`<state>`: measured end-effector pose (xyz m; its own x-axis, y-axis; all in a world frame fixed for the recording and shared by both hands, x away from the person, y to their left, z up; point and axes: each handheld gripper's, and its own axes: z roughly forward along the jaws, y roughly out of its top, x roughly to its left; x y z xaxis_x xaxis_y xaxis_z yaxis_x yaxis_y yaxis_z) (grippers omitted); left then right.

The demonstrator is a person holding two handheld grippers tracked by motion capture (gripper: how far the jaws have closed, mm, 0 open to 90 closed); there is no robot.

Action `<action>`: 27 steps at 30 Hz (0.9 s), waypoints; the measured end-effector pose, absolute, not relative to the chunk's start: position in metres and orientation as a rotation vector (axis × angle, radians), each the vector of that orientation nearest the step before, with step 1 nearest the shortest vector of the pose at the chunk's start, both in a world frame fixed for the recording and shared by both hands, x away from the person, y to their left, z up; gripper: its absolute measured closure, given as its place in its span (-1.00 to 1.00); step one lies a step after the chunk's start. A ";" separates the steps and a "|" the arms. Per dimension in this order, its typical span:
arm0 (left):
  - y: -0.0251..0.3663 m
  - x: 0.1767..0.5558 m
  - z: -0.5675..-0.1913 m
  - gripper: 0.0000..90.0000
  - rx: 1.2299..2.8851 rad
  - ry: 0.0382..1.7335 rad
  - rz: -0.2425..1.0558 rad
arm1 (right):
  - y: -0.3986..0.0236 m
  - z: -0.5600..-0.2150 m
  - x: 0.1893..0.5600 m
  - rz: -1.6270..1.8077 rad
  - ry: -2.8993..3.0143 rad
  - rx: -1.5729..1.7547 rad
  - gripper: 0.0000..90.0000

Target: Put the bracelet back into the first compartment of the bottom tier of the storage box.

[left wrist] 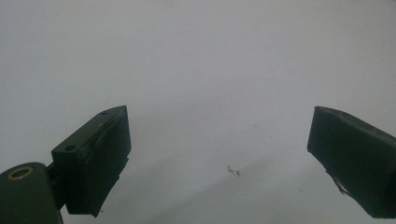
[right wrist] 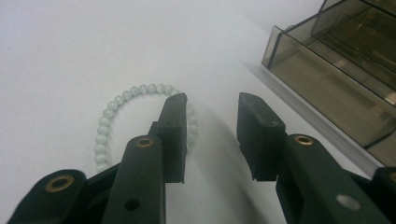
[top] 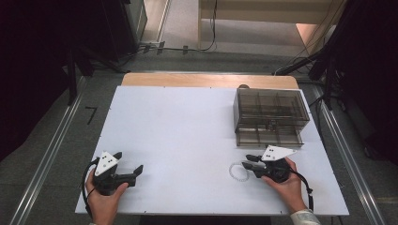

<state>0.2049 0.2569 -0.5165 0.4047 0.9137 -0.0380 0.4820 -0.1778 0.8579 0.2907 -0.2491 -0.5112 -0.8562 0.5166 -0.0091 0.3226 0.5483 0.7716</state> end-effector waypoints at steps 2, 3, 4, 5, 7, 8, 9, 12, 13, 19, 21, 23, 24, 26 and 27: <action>0.257 0.205 -0.517 -0.85 1.809 1.208 0.639 | -0.247 -0.511 0.290 1.190 2.558 0.697 0.41; 0.257 0.205 -0.517 -0.85 1.809 1.208 0.639 | -0.247 -0.511 0.290 1.190 2.558 0.697 0.41; 0.257 0.205 -0.517 -0.85 1.810 1.207 0.639 | -0.246 -0.511 0.290 1.188 2.562 0.692 0.43; 0.257 0.205 -0.516 -0.85 1.811 1.207 0.638 | -0.245 -0.512 0.290 1.181 2.567 0.685 0.44; 0.257 0.205 -0.517 -0.85 1.808 1.206 0.640 | -0.243 -0.512 0.290 1.152 2.573 0.692 0.45; 0.257 0.205 -0.517 -0.85 1.808 1.205 0.639 | -0.243 -0.512 0.290 1.152 2.573 0.692 0.45; 0.257 0.205 -0.517 -0.85 1.808 1.205 0.640 | -0.242 -0.512 0.291 1.143 2.576 0.700 0.46; 0.257 0.205 -0.517 -0.85 1.809 1.206 0.639 | -0.242 -0.513 0.291 1.134 2.579 0.701 0.49; 0.257 0.205 -0.516 -0.85 1.809 1.206 0.640 | -0.241 -0.513 0.291 1.127 2.582 0.697 0.51; 0.257 0.205 -0.517 -0.85 1.809 1.207 0.640 | -0.239 -0.513 0.290 1.115 2.590 0.679 0.61; 0.257 0.205 -0.517 -0.85 1.810 1.207 0.639 | -0.239 -0.513 0.290 1.113 2.590 0.672 0.63; 0.257 0.205 -0.516 -0.85 1.813 1.208 0.640 | -0.239 -0.513 0.291 1.115 2.594 0.683 0.65; 0.257 0.205 -0.516 -0.85 1.814 1.207 0.641 | -0.240 -0.513 0.291 1.116 2.596 0.685 0.65; 0.257 0.205 -0.516 -0.85 1.814 1.208 0.641 | -0.240 -0.513 0.292 1.117 2.600 0.692 0.65; 0.257 0.205 -0.516 -0.85 1.815 1.208 0.641 | -0.240 -0.514 0.293 1.123 2.604 0.709 0.65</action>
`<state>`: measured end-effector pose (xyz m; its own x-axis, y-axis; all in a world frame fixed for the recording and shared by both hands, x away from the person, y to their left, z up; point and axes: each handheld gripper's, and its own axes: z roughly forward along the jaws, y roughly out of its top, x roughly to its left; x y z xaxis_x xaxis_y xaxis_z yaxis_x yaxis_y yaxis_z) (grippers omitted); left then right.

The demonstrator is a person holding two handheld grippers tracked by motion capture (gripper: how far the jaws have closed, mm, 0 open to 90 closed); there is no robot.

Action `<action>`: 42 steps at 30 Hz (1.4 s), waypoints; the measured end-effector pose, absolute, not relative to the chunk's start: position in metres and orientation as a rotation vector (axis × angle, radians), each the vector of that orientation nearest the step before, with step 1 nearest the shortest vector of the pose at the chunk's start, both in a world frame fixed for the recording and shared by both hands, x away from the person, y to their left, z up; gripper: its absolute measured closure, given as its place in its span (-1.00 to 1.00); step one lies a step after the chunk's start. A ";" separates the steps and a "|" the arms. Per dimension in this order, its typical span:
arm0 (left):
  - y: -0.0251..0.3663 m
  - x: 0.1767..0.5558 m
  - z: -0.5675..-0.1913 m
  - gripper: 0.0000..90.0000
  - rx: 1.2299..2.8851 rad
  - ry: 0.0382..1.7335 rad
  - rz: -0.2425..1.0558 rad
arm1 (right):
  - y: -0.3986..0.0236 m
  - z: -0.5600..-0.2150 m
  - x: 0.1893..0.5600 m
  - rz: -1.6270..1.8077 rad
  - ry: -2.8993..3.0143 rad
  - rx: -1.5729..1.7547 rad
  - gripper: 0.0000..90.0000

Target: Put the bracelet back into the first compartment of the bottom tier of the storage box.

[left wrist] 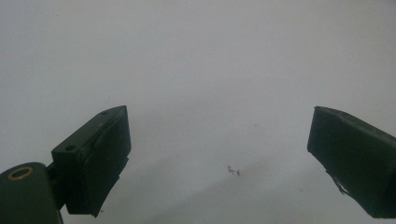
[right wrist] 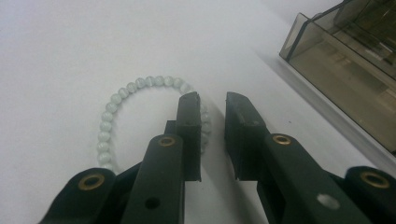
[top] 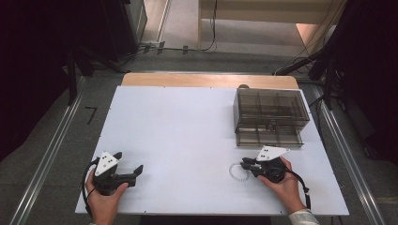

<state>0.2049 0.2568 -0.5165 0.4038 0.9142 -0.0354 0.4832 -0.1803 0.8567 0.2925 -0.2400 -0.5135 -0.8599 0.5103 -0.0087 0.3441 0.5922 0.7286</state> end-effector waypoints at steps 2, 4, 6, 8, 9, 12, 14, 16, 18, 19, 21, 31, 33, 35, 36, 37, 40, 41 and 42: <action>0.257 0.205 -0.517 -0.85 1.816 1.208 0.639 | -0.240 -0.514 0.292 1.120 2.604 0.710 0.66; 0.257 0.205 -0.517 -0.85 1.815 1.207 0.643 | -0.239 -0.514 0.291 1.114 2.598 0.705 0.73; 0.256 0.205 -0.517 -0.85 1.815 1.208 0.641 | -0.239 -0.514 0.291 1.113 2.599 0.702 0.78; 0.257 0.205 -0.517 -0.85 1.814 1.209 0.644 | -0.238 -0.514 0.290 1.113 2.602 0.693 0.86; 0.257 0.205 -0.517 -0.85 1.815 1.209 0.642 | -0.238 -0.514 0.290 1.111 2.601 0.695 0.87; 0.257 0.205 -0.517 -0.85 1.817 1.209 0.642 | -0.238 -0.514 0.291 1.116 2.603 0.700 0.88; 0.257 0.205 -0.517 -0.85 1.814 1.208 0.644 | -0.238 -0.514 0.291 1.118 2.604 0.701 0.88; 0.257 0.205 -0.517 -0.85 1.816 1.207 0.641 | -0.238 -0.514 0.291 1.122 2.606 0.709 0.88; 0.257 0.205 -0.517 -0.85 1.815 1.207 0.642 | -0.238 -0.514 0.291 1.126 2.606 0.713 0.89; 0.257 0.205 -0.516 -0.85 1.815 1.207 0.641 | -0.239 -0.514 0.291 1.128 2.606 0.715 0.90; 0.257 0.205 -0.516 -0.85 1.815 1.207 0.641 | -0.239 -0.514 0.291 1.130 2.608 0.717 0.90; 0.257 0.205 -0.516 -0.85 1.812 1.204 0.639 | -0.241 -0.511 0.291 1.156 2.588 0.727 0.90; 0.257 0.205 -0.516 -0.85 1.813 1.203 0.638 | -0.241 -0.510 0.290 1.169 2.583 0.725 0.90; 0.257 0.205 -0.516 -0.85 1.813 1.203 0.639 | -0.242 -0.507 0.289 1.179 2.574 0.725 0.90; 0.257 0.205 -0.516 -0.85 1.814 1.203 0.638 | -0.243 -0.506 0.288 1.186 2.571 0.729 0.90; 0.257 0.205 -0.516 -0.85 1.814 1.204 0.638 | -0.243 -0.505 0.288 1.191 2.568 0.726 0.90; 0.257 0.205 -0.517 -0.85 1.815 1.203 0.637 | -0.245 -0.503 0.288 1.204 2.556 0.729 0.90; 0.257 0.205 -0.517 -0.85 1.813 1.205 0.637 | -0.246 -0.502 0.288 1.209 2.552 0.731 0.90; 0.257 0.205 -0.517 -0.85 1.812 1.204 0.637 | -0.247 -0.501 0.287 1.211 2.549 0.733 0.90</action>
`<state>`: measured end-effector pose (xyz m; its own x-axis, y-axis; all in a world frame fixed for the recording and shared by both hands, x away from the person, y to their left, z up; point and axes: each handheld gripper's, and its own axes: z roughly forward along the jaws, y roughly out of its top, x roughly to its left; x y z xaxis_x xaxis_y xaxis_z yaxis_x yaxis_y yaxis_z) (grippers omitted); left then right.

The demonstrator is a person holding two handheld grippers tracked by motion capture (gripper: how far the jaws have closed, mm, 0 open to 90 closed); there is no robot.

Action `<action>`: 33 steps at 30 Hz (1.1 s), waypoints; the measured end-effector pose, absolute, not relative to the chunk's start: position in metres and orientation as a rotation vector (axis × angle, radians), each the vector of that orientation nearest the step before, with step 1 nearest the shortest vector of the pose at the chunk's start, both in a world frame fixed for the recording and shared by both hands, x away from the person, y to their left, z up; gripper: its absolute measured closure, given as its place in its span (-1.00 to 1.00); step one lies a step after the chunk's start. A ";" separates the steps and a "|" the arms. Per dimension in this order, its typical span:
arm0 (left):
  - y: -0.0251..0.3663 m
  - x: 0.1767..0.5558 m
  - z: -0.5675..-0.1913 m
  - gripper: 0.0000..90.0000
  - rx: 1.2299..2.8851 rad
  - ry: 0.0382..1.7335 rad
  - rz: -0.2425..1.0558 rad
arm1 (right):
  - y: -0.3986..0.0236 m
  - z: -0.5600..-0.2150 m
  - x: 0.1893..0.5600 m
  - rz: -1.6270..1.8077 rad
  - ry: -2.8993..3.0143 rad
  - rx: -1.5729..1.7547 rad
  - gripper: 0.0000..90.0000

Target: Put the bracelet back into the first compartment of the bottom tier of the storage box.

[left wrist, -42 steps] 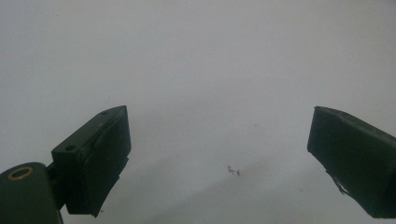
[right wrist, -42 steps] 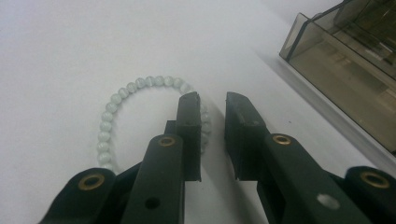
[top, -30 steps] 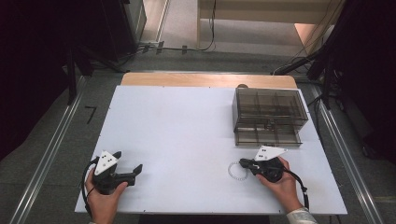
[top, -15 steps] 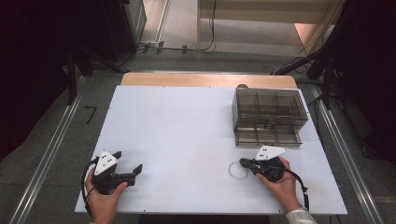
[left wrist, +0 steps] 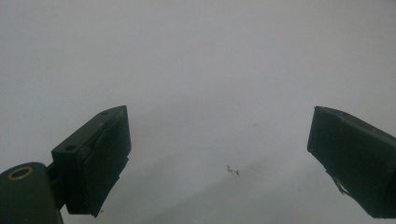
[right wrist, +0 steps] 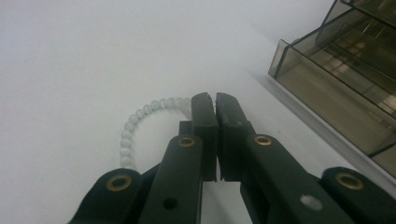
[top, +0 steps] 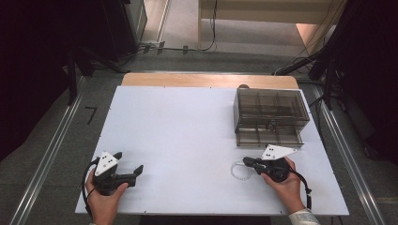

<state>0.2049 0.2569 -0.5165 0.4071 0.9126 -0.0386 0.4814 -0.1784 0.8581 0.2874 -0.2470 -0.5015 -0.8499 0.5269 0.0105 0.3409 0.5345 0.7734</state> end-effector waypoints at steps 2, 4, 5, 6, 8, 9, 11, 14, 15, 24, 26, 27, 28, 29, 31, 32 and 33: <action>0.257 0.205 -0.517 -0.85 1.814 1.205 0.637 | -0.248 -0.500 0.287 1.218 2.542 0.733 0.90; 0.257 0.205 -0.517 -0.85 1.813 1.206 0.637 | -0.249 -0.499 0.287 1.224 2.535 0.735 0.90; 0.257 0.205 -0.517 -0.85 1.812 1.205 0.636 | -0.249 -0.498 0.287 1.230 2.532 0.737 0.90; 0.257 0.205 -0.517 -0.85 1.812 1.205 0.637 | -0.250 -0.497 0.287 1.230 2.530 0.734 0.90; 0.257 0.205 -0.517 -0.85 1.812 1.205 0.637 | -0.251 -0.496 0.286 1.236 2.522 0.740 0.90; 0.257 0.205 -0.517 -0.85 1.812 1.205 0.637 | -0.252 -0.495 0.286 1.239 2.520 0.741 0.90; 0.257 0.205 -0.517 -0.85 1.811 1.205 0.636 | -0.253 -0.494 0.286 1.245 2.513 0.747 0.90; 0.257 0.205 -0.517 -0.85 1.812 1.206 0.636 | -0.255 -0.493 0.286 1.247 2.506 0.747 0.90; 0.257 0.205 -0.517 -0.85 1.812 1.206 0.635 | -0.255 -0.493 0.286 1.249 2.504 0.746 0.90; 0.257 0.205 -0.517 -0.85 1.810 1.207 0.636 | -0.258 -0.489 0.286 1.264 2.482 0.753 0.90; 0.257 0.205 -0.517 -0.85 1.811 1.206 0.636 | -0.259 -0.488 0.286 1.265 2.478 0.755 0.90; 0.257 0.205 -0.517 -0.85 1.811 1.206 0.636 | -0.259 -0.488 0.286 1.266 2.477 0.754 0.90; 0.257 0.205 -0.517 -0.85 1.811 1.206 0.637 | -0.259 -0.488 0.286 1.264 2.476 0.752 0.90; 0.257 0.205 -0.517 -0.85 1.810 1.206 0.636 | -0.260 -0.488 0.285 1.265 2.475 0.751 0.90; 0.257 0.205 -0.517 -0.85 1.811 1.206 0.636 | -0.260 -0.487 0.286 1.265 2.472 0.754 0.90; 0.257 0.205 -0.517 -0.85 1.810 1.207 0.635 | -0.260 -0.487 0.286 1.266 2.469 0.756 0.90; 0.257 0.205 -0.517 -0.85 1.810 1.207 0.636 | -0.261 -0.487 0.286 1.266 2.467 0.762 0.90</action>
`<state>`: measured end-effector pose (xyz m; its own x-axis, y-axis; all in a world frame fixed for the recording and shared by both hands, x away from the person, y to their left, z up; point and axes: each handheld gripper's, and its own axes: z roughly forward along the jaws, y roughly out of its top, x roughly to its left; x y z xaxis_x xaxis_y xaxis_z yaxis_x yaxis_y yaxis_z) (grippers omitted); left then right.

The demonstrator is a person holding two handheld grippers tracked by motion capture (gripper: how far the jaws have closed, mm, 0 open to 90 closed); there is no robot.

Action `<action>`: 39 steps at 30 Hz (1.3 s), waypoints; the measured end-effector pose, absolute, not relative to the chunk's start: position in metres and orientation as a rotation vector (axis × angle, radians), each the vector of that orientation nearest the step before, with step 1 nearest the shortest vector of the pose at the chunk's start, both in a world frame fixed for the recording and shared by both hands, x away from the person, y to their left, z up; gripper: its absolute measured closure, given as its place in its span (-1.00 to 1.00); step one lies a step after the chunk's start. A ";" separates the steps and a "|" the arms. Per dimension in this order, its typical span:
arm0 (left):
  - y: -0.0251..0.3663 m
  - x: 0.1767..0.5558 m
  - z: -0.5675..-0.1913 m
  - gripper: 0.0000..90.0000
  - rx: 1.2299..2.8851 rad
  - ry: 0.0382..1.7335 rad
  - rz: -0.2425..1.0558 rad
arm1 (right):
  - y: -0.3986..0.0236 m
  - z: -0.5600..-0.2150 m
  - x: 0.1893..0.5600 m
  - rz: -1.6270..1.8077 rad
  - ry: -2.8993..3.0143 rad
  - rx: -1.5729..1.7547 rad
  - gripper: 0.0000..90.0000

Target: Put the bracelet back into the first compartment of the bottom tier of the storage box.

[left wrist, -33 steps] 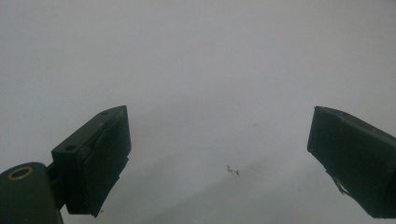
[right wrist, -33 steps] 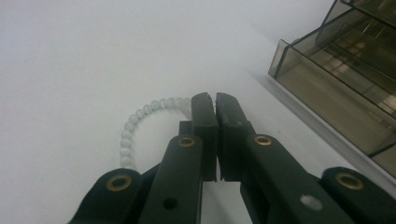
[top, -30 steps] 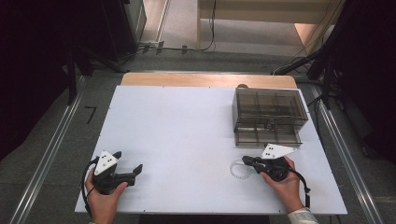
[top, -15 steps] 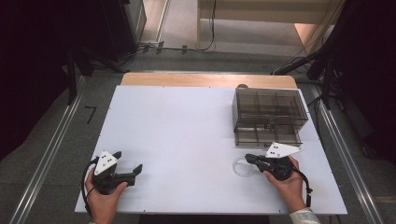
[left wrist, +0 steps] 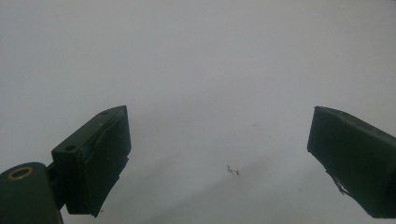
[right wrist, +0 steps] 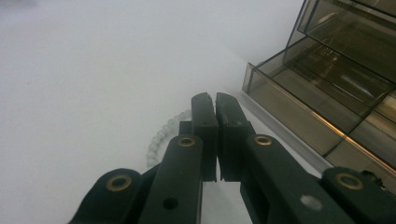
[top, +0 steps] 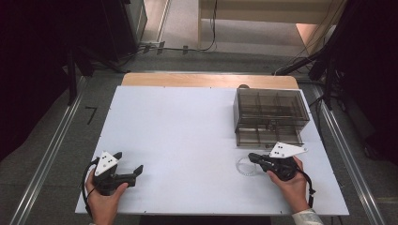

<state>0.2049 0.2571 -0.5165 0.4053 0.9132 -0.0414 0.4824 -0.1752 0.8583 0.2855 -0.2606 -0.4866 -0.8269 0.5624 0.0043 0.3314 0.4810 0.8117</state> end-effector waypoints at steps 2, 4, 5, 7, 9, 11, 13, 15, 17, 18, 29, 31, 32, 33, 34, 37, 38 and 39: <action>0.257 0.205 -0.517 -0.85 1.810 1.207 0.635 | -0.262 -0.486 0.286 1.269 2.462 0.760 0.90; 0.257 0.205 -0.517 -0.85 1.810 1.207 0.635 | -0.263 -0.485 0.286 1.271 2.457 0.764 0.90; 0.257 0.205 -0.517 -0.85 1.809 1.207 0.636 | -0.263 -0.485 0.286 1.274 2.453 0.765 0.90; 0.257 0.205 -0.517 -0.85 1.809 1.207 0.637 | -0.263 -0.484 0.286 1.273 2.453 0.765 0.90; 0.257 0.205 -0.517 -0.85 1.809 1.207 0.636 | -0.264 -0.484 0.286 1.273 2.449 0.763 0.90; 0.257 0.205 -0.517 -0.85 1.809 1.207 0.637 | -0.264 -0.483 0.286 1.275 2.446 0.764 0.90; 0.257 0.205 -0.517 -0.85 1.809 1.207 0.637 | -0.265 -0.482 0.286 1.277 2.444 0.767 0.90; 0.257 0.205 -0.516 -0.85 1.808 1.206 0.638 | -0.265 -0.482 0.287 1.278 2.441 0.771 0.90; 0.257 0.205 -0.516 -0.85 1.808 1.206 0.637 | -0.266 -0.481 0.287 1.279 2.437 0.772 0.90; 0.257 0.205 -0.516 -0.85 1.809 1.206 0.637 | -0.266 -0.481 0.287 1.278 2.435 0.773 0.90; 0.257 0.205 -0.516 -0.85 1.808 1.206 0.636 | -0.268 -0.478 0.288 1.290 2.419 0.778 0.90; 0.257 0.205 -0.516 -0.85 1.810 1.204 0.637 | -0.269 -0.477 0.289 1.293 2.413 0.779 0.90; 0.257 0.205 -0.516 -0.85 1.810 1.205 0.635 | -0.269 -0.477 0.289 1.294 2.411 0.781 0.90; 0.257 0.205 -0.516 -0.85 1.810 1.205 0.636 | -0.270 -0.476 0.289 1.293 2.410 0.782 0.90; 0.257 0.205 -0.516 -0.85 1.809 1.205 0.636 | -0.270 -0.476 0.289 1.294 2.407 0.783 0.90; 0.257 0.205 -0.516 -0.85 1.809 1.205 0.637 | -0.270 -0.475 0.290 1.297 2.402 0.781 0.90; 0.257 0.205 -0.516 -0.85 1.809 1.205 0.637 | -0.271 -0.474 0.290 1.298 2.401 0.777 0.90; 0.257 0.205 -0.516 -0.85 1.809 1.204 0.637 | -0.271 -0.473 0.290 1.299 2.399 0.780 0.90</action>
